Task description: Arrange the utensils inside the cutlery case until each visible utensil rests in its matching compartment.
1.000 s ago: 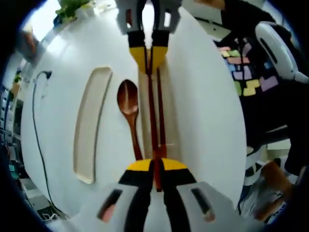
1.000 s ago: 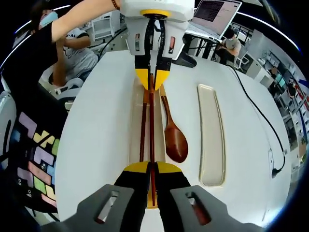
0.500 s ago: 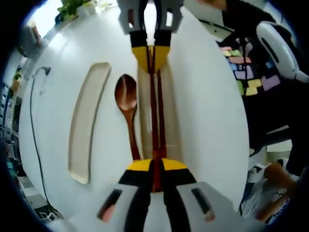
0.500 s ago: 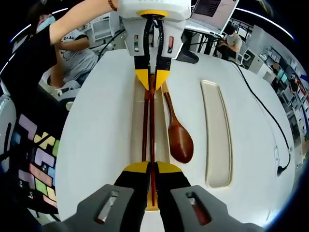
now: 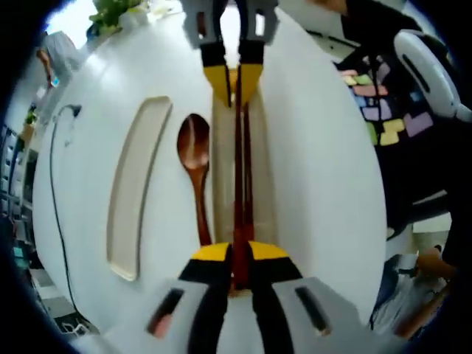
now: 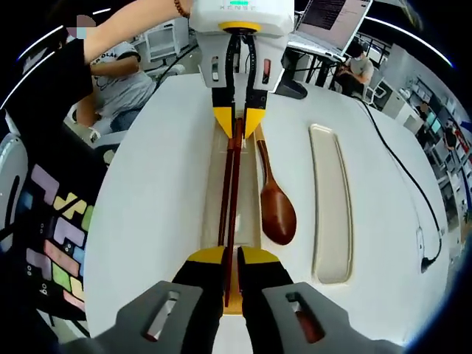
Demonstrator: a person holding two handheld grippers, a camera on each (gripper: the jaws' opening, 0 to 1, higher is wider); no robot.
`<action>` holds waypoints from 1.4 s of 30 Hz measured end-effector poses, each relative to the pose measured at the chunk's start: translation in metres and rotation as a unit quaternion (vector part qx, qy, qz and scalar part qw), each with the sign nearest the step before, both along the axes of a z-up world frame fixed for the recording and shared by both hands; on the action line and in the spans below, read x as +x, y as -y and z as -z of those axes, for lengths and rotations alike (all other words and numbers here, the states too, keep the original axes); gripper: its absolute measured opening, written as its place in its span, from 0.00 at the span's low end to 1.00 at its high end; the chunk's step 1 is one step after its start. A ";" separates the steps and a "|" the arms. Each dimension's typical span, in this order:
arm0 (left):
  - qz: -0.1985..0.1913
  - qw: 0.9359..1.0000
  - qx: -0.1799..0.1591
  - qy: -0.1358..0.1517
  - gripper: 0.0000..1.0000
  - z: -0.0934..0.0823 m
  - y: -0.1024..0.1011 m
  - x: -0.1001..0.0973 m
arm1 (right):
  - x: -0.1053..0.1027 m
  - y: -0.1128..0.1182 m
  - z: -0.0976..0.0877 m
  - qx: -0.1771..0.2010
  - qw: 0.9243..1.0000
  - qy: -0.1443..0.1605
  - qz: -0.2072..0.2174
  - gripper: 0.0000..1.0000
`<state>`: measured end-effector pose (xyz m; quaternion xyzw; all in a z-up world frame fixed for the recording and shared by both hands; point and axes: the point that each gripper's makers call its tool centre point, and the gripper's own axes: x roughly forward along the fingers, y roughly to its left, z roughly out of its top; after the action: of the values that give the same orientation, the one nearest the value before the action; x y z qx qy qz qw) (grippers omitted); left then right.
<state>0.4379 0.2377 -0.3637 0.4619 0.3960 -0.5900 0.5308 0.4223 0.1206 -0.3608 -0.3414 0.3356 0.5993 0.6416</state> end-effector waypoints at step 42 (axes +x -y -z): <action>-0.066 0.996 0.035 0.038 0.00 0.017 -0.012 0.044 | 0.044 0.001 0.005 0.228 0.815 -0.380 0.372 0.22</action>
<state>0.4819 0.2494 -0.3811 0.4751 0.4258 -0.5215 0.5666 0.4660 0.1198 -0.3658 0.2211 0.5077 0.4566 0.6963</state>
